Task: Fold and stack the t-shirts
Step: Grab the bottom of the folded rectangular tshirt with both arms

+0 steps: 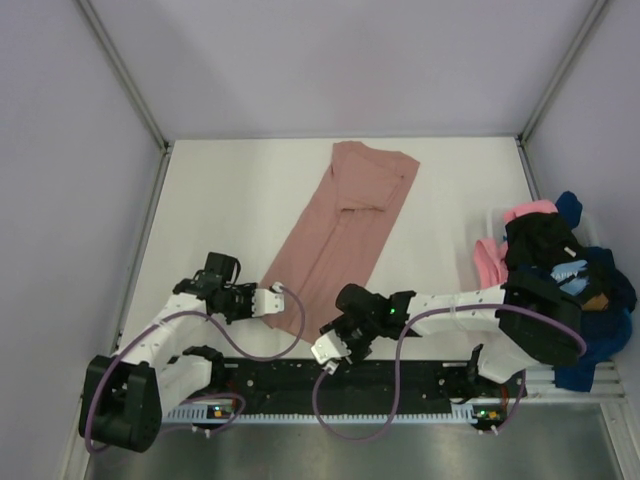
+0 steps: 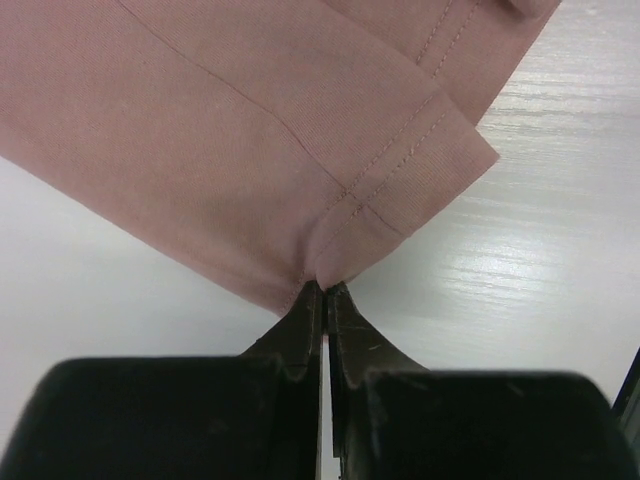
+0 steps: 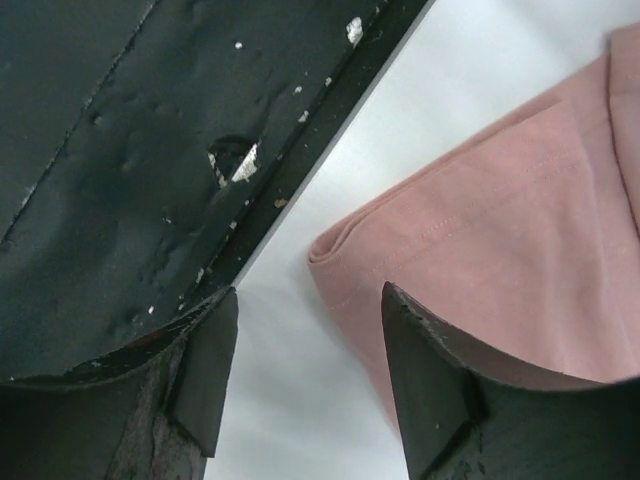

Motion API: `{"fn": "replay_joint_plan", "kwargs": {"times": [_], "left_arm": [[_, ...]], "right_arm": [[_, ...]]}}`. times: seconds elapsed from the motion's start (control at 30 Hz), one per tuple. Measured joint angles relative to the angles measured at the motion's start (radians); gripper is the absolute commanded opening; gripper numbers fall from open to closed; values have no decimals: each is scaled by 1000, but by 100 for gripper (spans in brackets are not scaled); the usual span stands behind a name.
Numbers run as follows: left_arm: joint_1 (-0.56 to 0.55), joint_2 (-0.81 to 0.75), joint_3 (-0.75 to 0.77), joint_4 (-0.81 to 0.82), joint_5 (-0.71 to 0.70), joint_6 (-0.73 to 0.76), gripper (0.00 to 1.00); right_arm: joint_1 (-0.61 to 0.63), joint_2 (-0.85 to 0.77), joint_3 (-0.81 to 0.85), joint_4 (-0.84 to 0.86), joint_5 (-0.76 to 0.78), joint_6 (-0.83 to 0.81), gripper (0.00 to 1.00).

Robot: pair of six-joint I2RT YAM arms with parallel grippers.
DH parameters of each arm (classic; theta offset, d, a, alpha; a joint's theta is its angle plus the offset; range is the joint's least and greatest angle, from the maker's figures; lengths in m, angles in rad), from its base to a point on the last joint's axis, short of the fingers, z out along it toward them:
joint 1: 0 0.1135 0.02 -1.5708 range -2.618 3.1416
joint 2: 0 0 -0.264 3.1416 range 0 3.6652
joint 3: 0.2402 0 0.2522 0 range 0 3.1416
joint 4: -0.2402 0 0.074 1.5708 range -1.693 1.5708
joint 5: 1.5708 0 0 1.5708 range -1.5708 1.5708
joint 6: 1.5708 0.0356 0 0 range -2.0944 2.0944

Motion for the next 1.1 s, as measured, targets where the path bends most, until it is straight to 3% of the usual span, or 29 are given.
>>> {"fn": "replay_joint_plan", "kwargs": {"times": [0.13, 0.37, 0.5, 0.6, 0.67, 0.73, 1.1], "left_arm": [[-3, -11, 0, -10, 0, -22, 0], [-13, -43, 0, -78, 0, -50, 0], [-21, -79, 0, -139, 2, -65, 2], [-29, -93, 5, -180, 8, -70, 39], [-35, -93, 12, -206, 8, -70, 52], [-45, -92, 19, -234, 9, -67, 57], [-147, -46, 21, -194, -93, -43, 53]], "right_arm": [[13, 27, 11, 12, 27, 8, 39], [16, 46, 20, 32, 75, 43, 1], [16, 45, 26, 17, 91, 70, 0], [16, 33, 25, 1, 90, 82, 0], [16, 9, 23, -10, 90, 89, 0], [16, -16, 22, -14, 90, 90, 0], [16, -41, 21, -60, 91, 87, 0]]}}
